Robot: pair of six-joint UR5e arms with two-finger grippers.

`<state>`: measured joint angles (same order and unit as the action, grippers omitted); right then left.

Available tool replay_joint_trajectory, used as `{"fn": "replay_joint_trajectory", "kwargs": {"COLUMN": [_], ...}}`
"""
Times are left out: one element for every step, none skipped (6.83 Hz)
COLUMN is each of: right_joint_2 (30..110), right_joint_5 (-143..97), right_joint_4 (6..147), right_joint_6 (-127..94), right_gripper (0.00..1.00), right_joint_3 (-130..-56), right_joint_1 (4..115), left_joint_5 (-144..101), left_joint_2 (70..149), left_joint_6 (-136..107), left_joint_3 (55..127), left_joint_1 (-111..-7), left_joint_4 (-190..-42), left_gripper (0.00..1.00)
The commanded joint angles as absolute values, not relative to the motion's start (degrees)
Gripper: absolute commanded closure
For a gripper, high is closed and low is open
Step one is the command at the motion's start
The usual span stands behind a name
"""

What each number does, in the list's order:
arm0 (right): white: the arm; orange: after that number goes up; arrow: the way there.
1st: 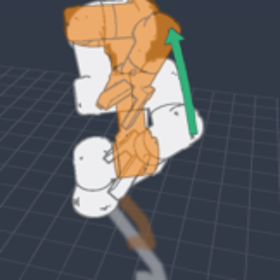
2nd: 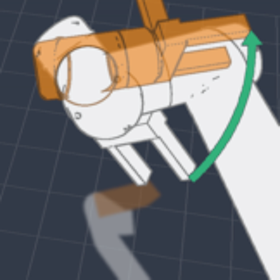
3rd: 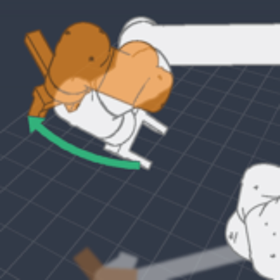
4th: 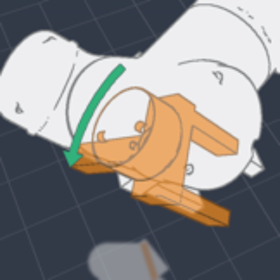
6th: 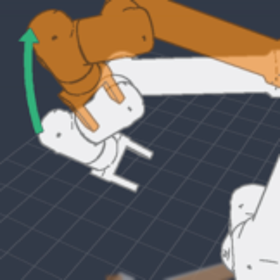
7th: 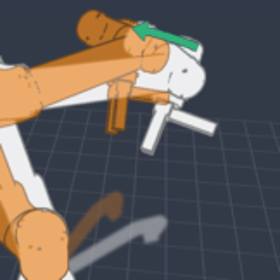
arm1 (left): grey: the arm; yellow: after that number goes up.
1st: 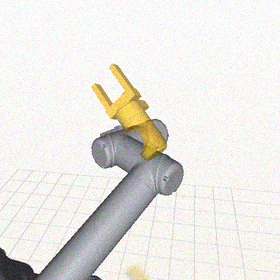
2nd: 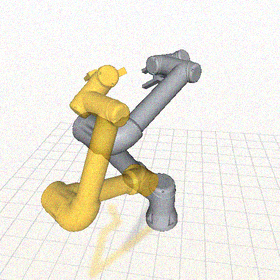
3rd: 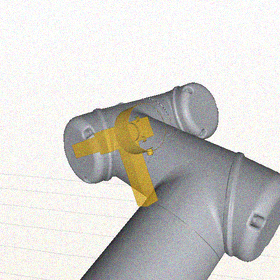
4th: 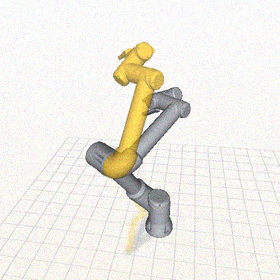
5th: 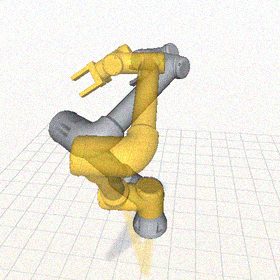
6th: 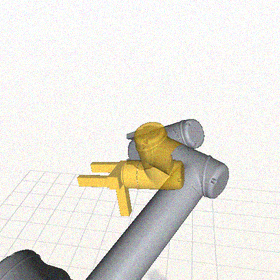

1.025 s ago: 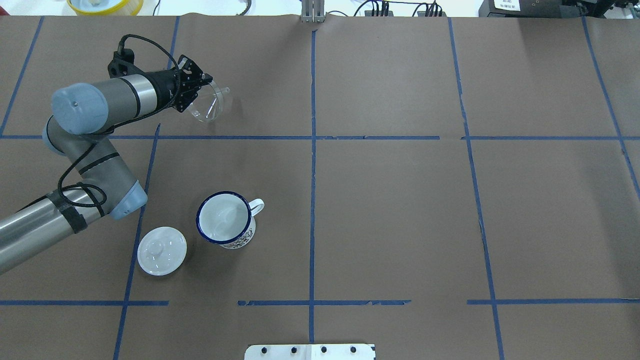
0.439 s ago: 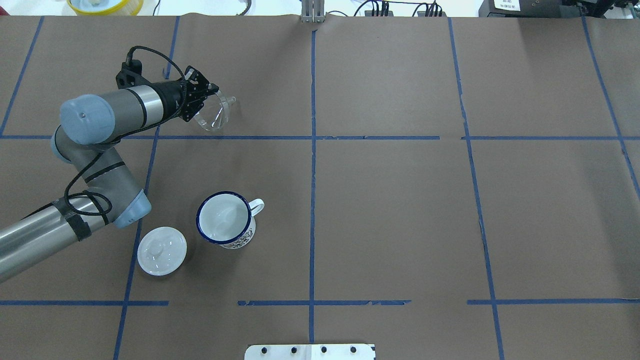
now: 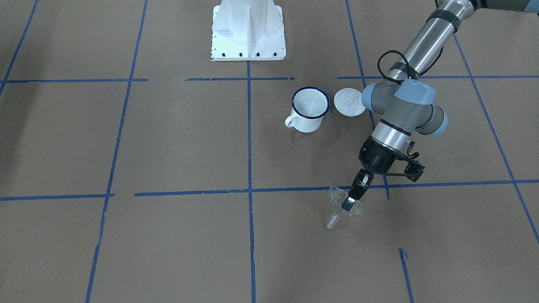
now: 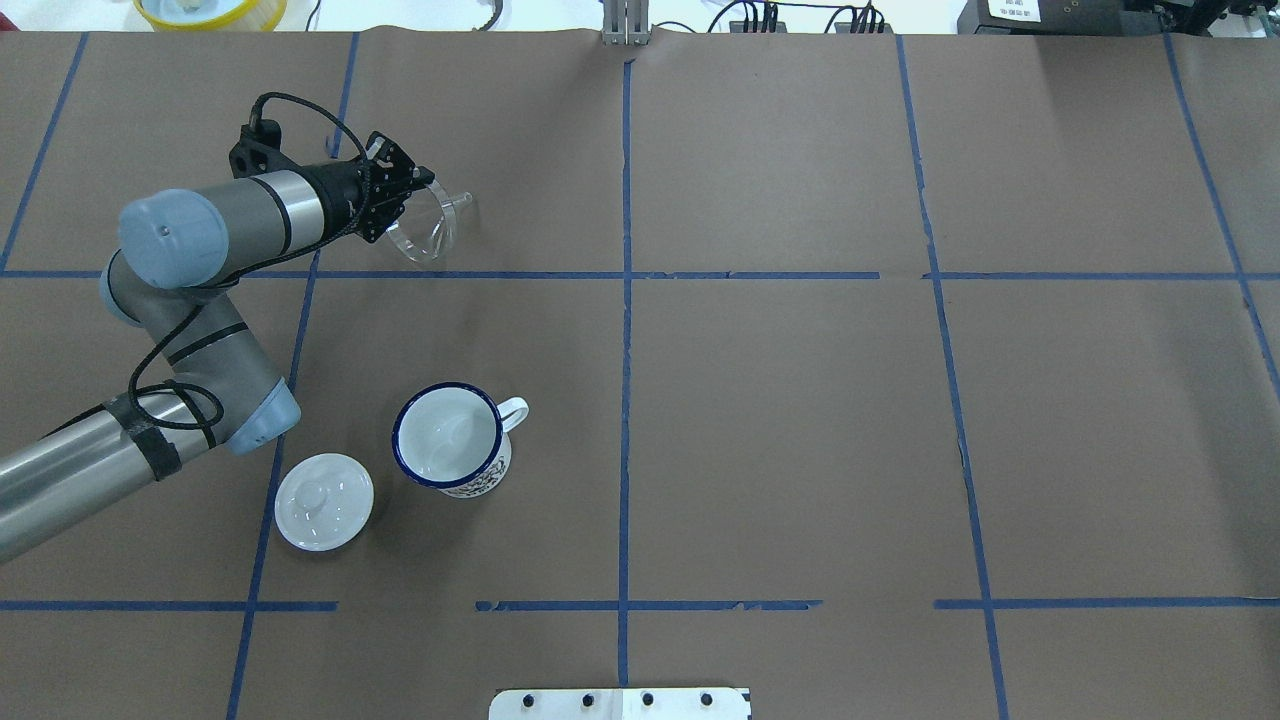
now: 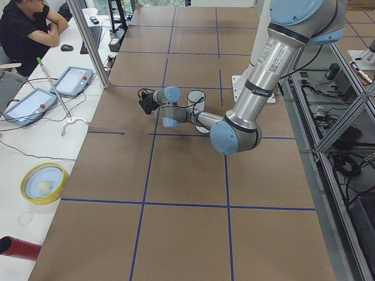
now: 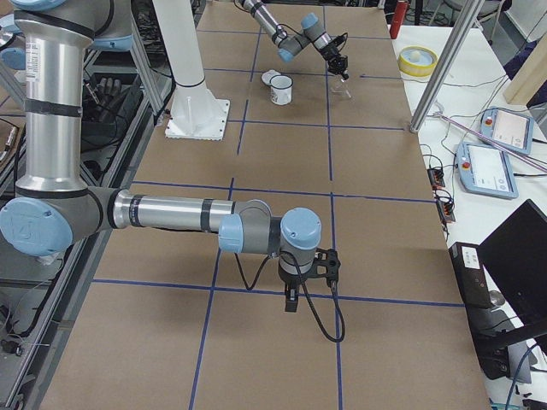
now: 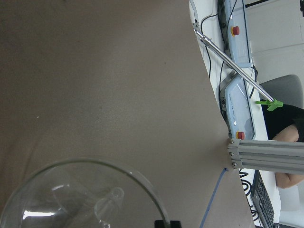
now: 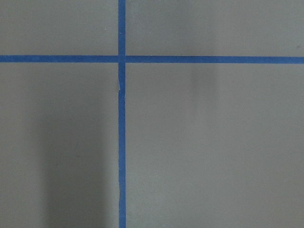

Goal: Remove funnel from cup
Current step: 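Lower the funnel onto the table farther from the robot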

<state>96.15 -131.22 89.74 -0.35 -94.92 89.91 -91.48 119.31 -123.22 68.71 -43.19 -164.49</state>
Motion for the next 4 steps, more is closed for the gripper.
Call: {"fn": "replay_joint_trajectory", "kwargs": {"right_joint_2": [96.15, 96.15, 96.15, 96.15], "right_joint_5": [-131.22, -131.22, -131.22, -131.22], "right_joint_4": [89.74, 89.74, 89.74, 89.74], "right_joint_6": [-0.35, -0.35, -0.35, -0.35], "right_gripper": [0.00, 0.00, 0.00, 0.00], "right_joint_3": [-94.83, -94.83, -94.92, -94.83], "right_joint_1": [89.91, 89.91, 89.91, 89.91], "left_joint_5": [-91.49, -91.58, -92.45, -95.16], "left_joint_2": [119.36, 119.36, 119.44, 119.18], "left_joint_6": [-123.22, -122.96, -122.26, -122.17], "left_joint_3": [68.73, 68.73, 69.43, 71.70], "left_joint_1": [-43.59, -43.94, -44.38, -44.73], "left_joint_4": [-164.44, -164.18, -164.01, -162.79], "left_gripper": [0.27, 0.00, 0.00, 0.00]}}
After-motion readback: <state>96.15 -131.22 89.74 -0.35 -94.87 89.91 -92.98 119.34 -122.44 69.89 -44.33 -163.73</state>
